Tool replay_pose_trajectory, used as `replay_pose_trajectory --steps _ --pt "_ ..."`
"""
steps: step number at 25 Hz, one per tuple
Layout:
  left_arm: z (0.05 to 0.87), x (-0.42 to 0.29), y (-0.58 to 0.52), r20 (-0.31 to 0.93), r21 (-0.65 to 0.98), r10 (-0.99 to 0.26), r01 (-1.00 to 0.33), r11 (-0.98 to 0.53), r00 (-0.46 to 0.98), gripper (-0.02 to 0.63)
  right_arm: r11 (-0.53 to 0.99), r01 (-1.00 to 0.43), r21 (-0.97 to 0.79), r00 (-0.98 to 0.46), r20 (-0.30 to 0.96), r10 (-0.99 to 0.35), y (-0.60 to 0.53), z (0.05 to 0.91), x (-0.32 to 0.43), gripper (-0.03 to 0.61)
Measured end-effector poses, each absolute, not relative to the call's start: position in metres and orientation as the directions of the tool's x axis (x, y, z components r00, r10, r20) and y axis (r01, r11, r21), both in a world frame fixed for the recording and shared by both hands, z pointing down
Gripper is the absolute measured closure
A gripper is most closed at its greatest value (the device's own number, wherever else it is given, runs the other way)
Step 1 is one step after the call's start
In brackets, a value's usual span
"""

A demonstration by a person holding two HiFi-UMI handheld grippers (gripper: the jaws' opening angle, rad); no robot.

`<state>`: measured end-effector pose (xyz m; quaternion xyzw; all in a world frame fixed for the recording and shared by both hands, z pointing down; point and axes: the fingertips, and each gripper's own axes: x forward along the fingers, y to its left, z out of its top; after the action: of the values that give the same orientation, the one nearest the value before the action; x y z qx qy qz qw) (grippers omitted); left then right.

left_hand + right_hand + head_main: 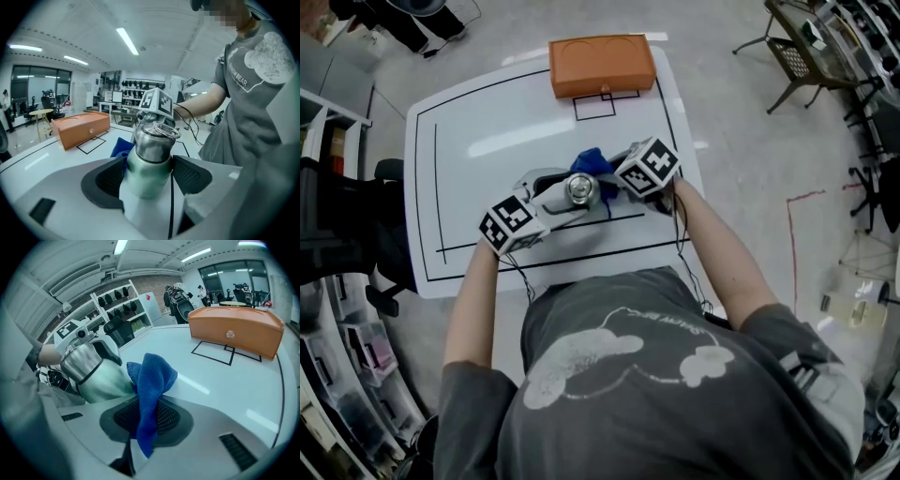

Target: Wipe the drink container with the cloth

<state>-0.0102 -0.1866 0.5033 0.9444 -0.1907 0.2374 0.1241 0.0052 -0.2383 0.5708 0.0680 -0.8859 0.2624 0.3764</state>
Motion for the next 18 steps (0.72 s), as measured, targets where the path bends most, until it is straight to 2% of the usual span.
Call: replay_pose_trajectory --steps 4,9,15,18 --pt "0.504 -0.022 -0.184 0.468 0.148 -0.458 -0.577 -0.803 0.756 0.293 0.865 -0.323 -0.384 -0.714 0.699 0.044 -0.238 0.571 0.006 0.520" --pt "0.497 -0.034 -0.176 0.417 0.172 -0.665 -0.772 -0.612 0.620 0.290 0.888 -0.339 -0.310 -0.702 0.712 -0.019 -0.236 0.569 0.007 0.520" --pt "0.484 -0.031 -0.176 0.365 0.239 -0.821 -0.896 -0.373 0.439 0.290 0.871 -0.412 -0.269 -0.722 0.679 -0.132 -0.238 0.552 0.018 0.517" --pt "0.483 -0.024 -0.181 0.384 0.219 -0.867 -0.944 -0.247 0.316 0.290 0.869 -0.419 -0.264 -0.730 0.667 -0.149 -0.236 0.544 0.032 0.517"
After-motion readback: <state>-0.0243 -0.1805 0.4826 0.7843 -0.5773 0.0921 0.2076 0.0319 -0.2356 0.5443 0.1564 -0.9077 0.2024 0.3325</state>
